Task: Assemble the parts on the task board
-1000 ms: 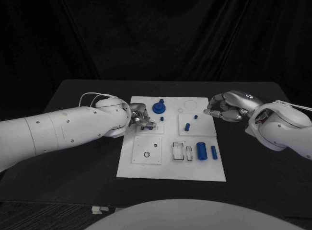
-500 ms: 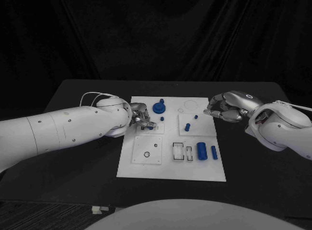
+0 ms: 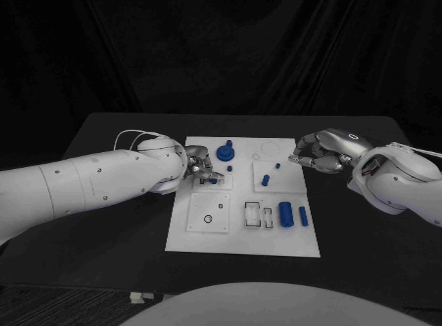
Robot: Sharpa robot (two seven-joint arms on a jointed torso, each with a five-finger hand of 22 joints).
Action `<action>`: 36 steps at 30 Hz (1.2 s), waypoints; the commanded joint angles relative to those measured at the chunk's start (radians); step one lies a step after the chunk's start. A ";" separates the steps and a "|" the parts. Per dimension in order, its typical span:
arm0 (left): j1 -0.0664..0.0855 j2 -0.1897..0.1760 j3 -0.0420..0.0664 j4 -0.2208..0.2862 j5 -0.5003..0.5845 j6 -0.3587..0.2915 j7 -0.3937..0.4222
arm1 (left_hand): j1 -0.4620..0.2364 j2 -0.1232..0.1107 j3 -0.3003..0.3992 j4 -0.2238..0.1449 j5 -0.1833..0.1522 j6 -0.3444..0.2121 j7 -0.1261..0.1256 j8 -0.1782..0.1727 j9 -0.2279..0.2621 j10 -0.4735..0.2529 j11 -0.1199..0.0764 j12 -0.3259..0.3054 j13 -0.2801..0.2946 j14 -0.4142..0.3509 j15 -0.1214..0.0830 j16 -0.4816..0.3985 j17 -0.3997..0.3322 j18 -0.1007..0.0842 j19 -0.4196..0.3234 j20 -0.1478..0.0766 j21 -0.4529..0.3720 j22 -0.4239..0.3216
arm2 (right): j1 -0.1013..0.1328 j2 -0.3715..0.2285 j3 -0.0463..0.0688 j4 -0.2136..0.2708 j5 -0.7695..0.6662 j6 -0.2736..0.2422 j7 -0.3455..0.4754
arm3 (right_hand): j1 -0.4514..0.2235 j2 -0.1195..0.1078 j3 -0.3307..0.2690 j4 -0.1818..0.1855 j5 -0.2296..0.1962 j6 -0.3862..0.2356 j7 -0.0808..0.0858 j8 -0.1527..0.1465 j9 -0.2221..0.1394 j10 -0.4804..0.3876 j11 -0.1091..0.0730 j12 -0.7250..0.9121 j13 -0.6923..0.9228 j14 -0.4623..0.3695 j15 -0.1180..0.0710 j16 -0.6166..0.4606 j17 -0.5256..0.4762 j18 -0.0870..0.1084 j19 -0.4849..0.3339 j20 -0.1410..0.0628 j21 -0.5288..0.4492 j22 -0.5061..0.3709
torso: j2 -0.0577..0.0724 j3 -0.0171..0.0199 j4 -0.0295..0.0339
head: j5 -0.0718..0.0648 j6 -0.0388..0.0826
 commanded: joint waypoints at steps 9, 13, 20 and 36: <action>-0.005 0.006 -0.003 -0.004 0.002 0.028 0.001 | -0.105 0.007 -0.077 0.003 -0.047 0.006 0.007 -0.018 -0.012 0.013 0.010 -0.005 0.188 0.108 0.010 0.003 0.263 0.018 -0.004 0.007 -0.012 0.157 | -0.003 -0.001 0.001 0.001 -0.002 -0.004 -0.019 | 0.010 0.003 0.004 -0.001 0.005 0.006 -0.003 -0.003 -0.001 0.103 0.008 0.003 0.263 0.080 0.007 -0.005 0.150 0.010 0.027 0.009 -0.003 0.205 | 0.000 0.0000 0.0006 | -0.001 0.000; -0.005 0.006 -0.003 -0.005 0.002 0.024 0.004 | -0.155 0.011 -0.120 0.004 -0.048 0.007 0.009 -0.021 -0.013 0.012 0.012 -0.006 0.188 0.108 0.011 0.003 0.263 0.019 -0.005 0.008 -0.015 0.157 | -0.003 -0.001 0.001 0.000 -0.002 -0.004 -0.019 | 0.011 0.002 0.004 -0.001 0.005 0.007 -0.002 -0.004 -0.001 0.103 0.008 0.003 0.263 0.080 0.007 -0.005 0.149 0.010 0.027 0.009 -0.004 0.205 | 0.000 -0.0001 0.0005 | -0.001 0.000; -0.005 0.006 -0.003 -0.006 0.002 0.015 0.012 | -0.178 0.022 -0.141 0.004 -0.049 0.007 0.009 -0.019 -0.009 0.012 0.012 -0.006 0.188 0.108 0.011 0.003 0.263 0.018 -0.004 0.008 -0.015 0.157 | -0.005 -0.002 0.001 0.000 -0.002 -0.005 -0.019 | 0.011 0.002 0.004 -0.001 0.005 0.007 -0.002 -0.004 -0.001 0.103 0.008 0.003 0.263 0.080 0.007 -0.005 0.149 0.010 0.027 0.009 -0.004 0.205 | 0.001 0.0000 0.0002 | 0.000 0.000; -0.005 0.006 -0.003 -0.004 0.002 -0.041 0.050 | -0.131 0.046 -0.155 -0.001 -0.042 0.028 0.001 0.020 0.025 0.030 0.006 0.007 0.201 0.108 0.008 0.003 0.263 0.015 0.011 0.007 0.003 0.163 | -0.007 -0.004 0.001 0.001 -0.002 -0.009 -0.018 | 0.012 0.002 0.004 -0.001 0.006 0.007 -0.002 -0.005 -0.002 0.103 0.009 0.003 0.263 0.080 0.007 -0.007 0.148 0.011 0.026 0.009 -0.005 0.204 | 0.001 -0.0002 0.0005 | 0.002 0.000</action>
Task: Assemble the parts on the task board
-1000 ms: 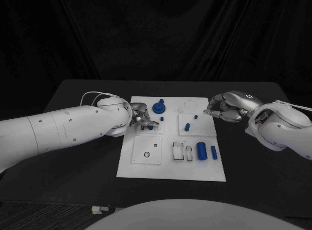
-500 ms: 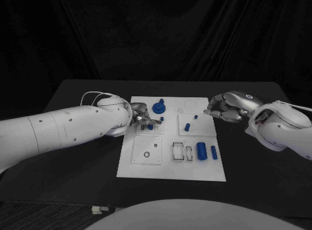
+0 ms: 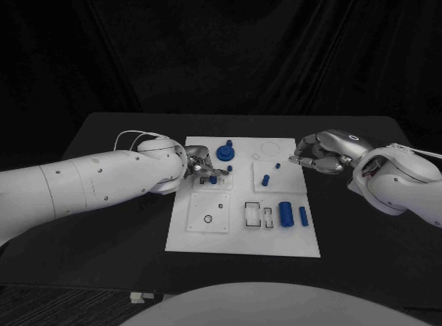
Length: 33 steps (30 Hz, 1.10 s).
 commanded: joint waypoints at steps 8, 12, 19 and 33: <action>-0.003 0.006 0.000 -0.001 0.002 -0.034 0.038 | 0.016 0.004 -0.006 0.000 0.004 0.011 -0.003 0.010 0.004 0.031 -0.002 0.007 0.202 0.104 0.003 0.003 0.263 0.015 0.010 0.000 0.007 0.163 | -0.003 -0.002 0.001 0.001 -0.002 -0.009 -0.015 | 0.012 0.002 0.004 -0.001 0.006 0.007 -0.002 -0.005 -0.001 0.103 0.009 0.003 0.263 0.080 0.007 -0.007 0.148 0.011 0.026 0.009 -0.005 0.205 | 0.000 -0.0002 0.0003 | 0.000 0.000; -0.003 0.006 0.000 -0.001 0.002 -0.037 0.042 | 0.023 0.007 -0.007 0.000 0.007 0.018 -0.006 0.011 0.004 0.033 -0.005 0.008 0.203 0.104 0.001 0.003 0.263 0.014 0.012 -0.001 0.010 0.164 | -0.003 -0.002 0.001 0.000 -0.002 -0.009 -0.015 | 0.012 0.002 0.004 -0.001 0.006 0.007 -0.002 -0.006 -0.002 0.103 0.009 0.003 0.263 0.080 0.007 -0.007 0.147 0.011 0.026 0.009 -0.007 0.204 | -0.001 -0.0001 -0.0004 | 0.001 0.000; -0.003 0.007 0.000 -0.002 0.002 -0.038 0.044 | 0.041 0.013 -0.008 -0.002 0.020 0.030 -0.011 0.009 -0.002 0.033 -0.009 0.008 0.202 0.104 -0.003 0.003 0.263 0.014 0.014 -0.005 0.010 0.164 | -0.003 0.000 0.001 -0.001 -0.002 -0.009 -0.015 | 0.012 0.002 0.004 -0.001 0.006 0.007 -0.002 -0.006 -0.002 0.103 0.009 0.003 0.263 0.080 0.007 -0.007 0.147 0.011 0.026 0.009 -0.007 0.204 | 0.000 -0.0001 0.0002 | 0.002 0.000; -0.003 0.002 0.000 -0.004 0.002 -0.022 0.035 | 0.080 0.025 -0.012 0.000 0.083 0.026 -0.011 -0.019 -0.024 0.022 -0.011 -0.001 0.193 0.104 -0.006 0.003 0.263 0.016 0.007 -0.009 -0.002 0.161 | -0.004 0.001 0.001 -0.002 -0.002 -0.007 -0.015 | 0.013 0.003 0.004 -0.001 0.006 0.008 -0.002 -0.007 -0.003 0.103 0.009 0.003 0.263 0.079 0.007 -0.009 0.144 0.012 0.025 0.009 -0.009 0.204 | -0.001 -0.0001 0.0001 | 0.003 0.000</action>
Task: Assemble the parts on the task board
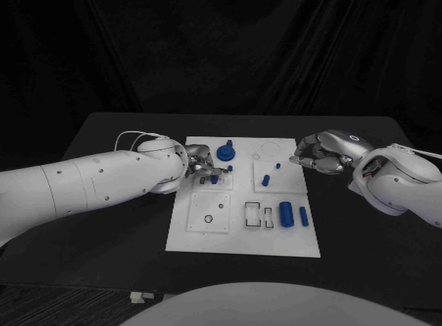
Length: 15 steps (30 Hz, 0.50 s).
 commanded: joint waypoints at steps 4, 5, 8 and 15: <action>-0.002 0.000 0.001 0.002 0.002 0.001 0.014 | 0.012 0.015 -0.009 0.000 0.049 -0.009 0.006 -0.044 -0.033 0.019 0.000 -0.006 0.191 0.104 -0.003 0.003 0.263 0.016 -0.004 -0.005 -0.009 0.160 | -0.003 0.000 0.001 0.000 -0.002 -0.007 -0.015 | 0.009 -0.001 0.004 -0.001 0.006 0.008 -0.002 -0.005 -0.002 0.106 0.005 0.003 0.263 0.079 0.007 -0.005 0.144 0.012 0.025 0.009 -0.007 0.204 | 0.000 0.0003 -0.0001 | 0.002 0.000; -0.002 -0.001 0.001 0.003 0.002 0.000 0.014 | 0.012 0.020 -0.009 0.001 0.060 -0.008 0.007 -0.052 -0.041 0.019 0.001 -0.006 0.191 0.104 -0.002 0.003 0.263 0.016 -0.004 -0.005 -0.009 0.160 | -0.003 0.000 0.001 0.000 -0.002 -0.007 -0.015 | 0.009 -0.001 0.004 -0.001 0.006 0.008 -0.002 -0.005 -0.002 0.106 0.005 0.003 0.263 0.079 0.007 -0.005 0.144 0.012 0.025 0.009 -0.007 0.204 | 0.000 0.0002 0.0000 | 0.002 0.000; -0.002 -0.007 0.001 0.007 0.002 -0.007 0.013 | 0.013 0.022 -0.011 0.001 0.071 -0.007 0.009 -0.062 -0.050 0.019 0.002 -0.006 0.191 0.104 -0.001 0.003 0.263 0.016 -0.004 -0.004 -0.010 0.160 | -0.003 -0.002 0.001 0.000 -0.002 -0.008 -0.015 | 0.009 -0.001 0.004 0.000 0.006 0.008 -0.002 -0.005 -0.002 0.106 0.005 0.003 0.263 0.079 0.007 -0.005 0.143 0.011 0.025 0.009 -0.006 0.204 | 0.000 0.0001 0.0003 | 0.001 0.000; -0.001 -0.028 0.001 0.023 0.002 -0.061 0.036 | 0.004 0.021 -0.026 0.002 0.075 -0.029 0.020 -0.107 -0.090 0.020 0.009 -0.004 0.193 0.104 0.004 0.003 0.263 0.015 -0.001 0.000 -0.006 0.162 | -0.003 -0.005 0.001 0.002 -0.002 -0.011 -0.015 | 0.009 -0.001 0.004 0.000 0.006 0.009 -0.002 -0.005 -0.002 0.106 0.005 0.003 0.263 0.079 0.007 -0.006 0.143 0.012 0.025 0.009 -0.007 0.204 | 0.000 0.0001 0.0002 | -0.002 0.000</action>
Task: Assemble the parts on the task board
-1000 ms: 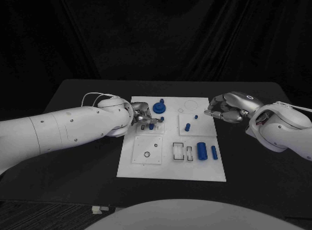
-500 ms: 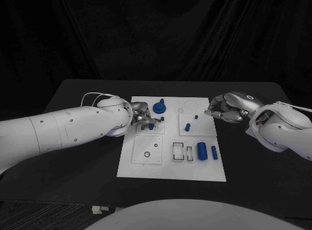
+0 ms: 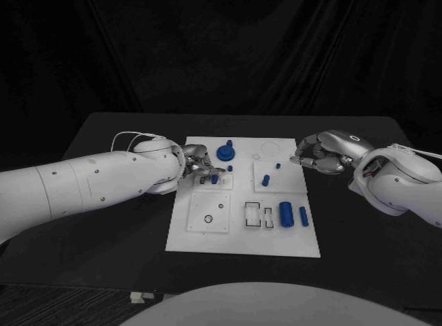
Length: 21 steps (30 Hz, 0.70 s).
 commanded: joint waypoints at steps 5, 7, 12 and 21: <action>0.000 -0.017 0.001 0.021 0.002 -0.103 0.064 | -0.028 0.022 -0.062 0.001 -0.007 -0.018 0.034 -0.164 -0.196 0.025 0.034 0.000 0.196 0.104 0.027 0.003 0.263 0.015 0.002 0.017 0.003 0.163 | -0.003 -0.002 0.001 0.002 -0.002 -0.012 -0.015 | 0.008 0.000 0.004 0.000 0.006 0.009 -0.002 -0.004 -0.002 0.106 0.005 0.003 0.263 0.079 0.007 -0.005 0.143 0.012 0.025 0.009 -0.004 0.203 | 0.000 0.0000 -0.0001 | 0.000 0.000; 0.000 -0.021 0.001 0.024 0.002 -0.117 0.075 | -0.030 0.030 -0.082 -0.003 -0.013 -0.017 0.042 -0.205 -0.258 0.026 0.041 0.001 0.197 0.104 0.031 0.003 0.263 0.015 0.003 0.022 0.004 0.163 | -0.003 -0.002 0.001 0.002 -0.002 -0.013 -0.015 | 0.008 0.000 0.004 0.000 0.006 0.009 -0.002 -0.004 -0.002 0.106 0.005 0.003 0.263 0.079 0.007 -0.006 0.143 0.012 0.025 0.009 -0.004 0.203 | -0.001 0.0000 -0.0002 | 0.001 0.000; 0.002 -0.028 0.001 0.027 0.002 -0.131 0.095 | -0.041 0.059 -0.127 0.001 0.013 0.004 0.049 -0.252 -0.359 0.025 0.047 0.000 0.196 0.104 0.036 0.003 0.263 0.015 0.002 0.031 0.004 0.163 | -0.003 -0.003 0.001 0.002 -0.002 -0.013 -0.015 | 0.006 0.000 0.003 0.001 0.005 0.009 -0.002 -0.004 -0.002 0.106 0.006 0.003 0.263 0.079 0.007 -0.006 0.143 0.011 0.025 0.009 -0.004 0.203 | 0.000 -0.0003 0.0000 | -0.001 0.000; 0.005 -0.053 0.001 0.046 0.002 -0.176 0.139 | 0.031 0.083 -0.143 -0.004 0.139 0.019 0.052 -0.278 -0.448 0.026 0.049 0.001 0.196 0.104 0.038 0.003 0.263 0.014 0.005 0.033 0.007 0.164 | -0.003 -0.009 0.001 0.005 -0.002 -0.018 -0.016 | 0.000 0.003 0.002 0.003 0.003 0.011 -0.001 -0.006 -0.003 0.106 0.006 0.003 0.263 0.079 0.007 -0.006 0.143 0.011 0.025 0.010 -0.004 0.203 | 0.000 0.0003 -0.0003 | -0.005 0.000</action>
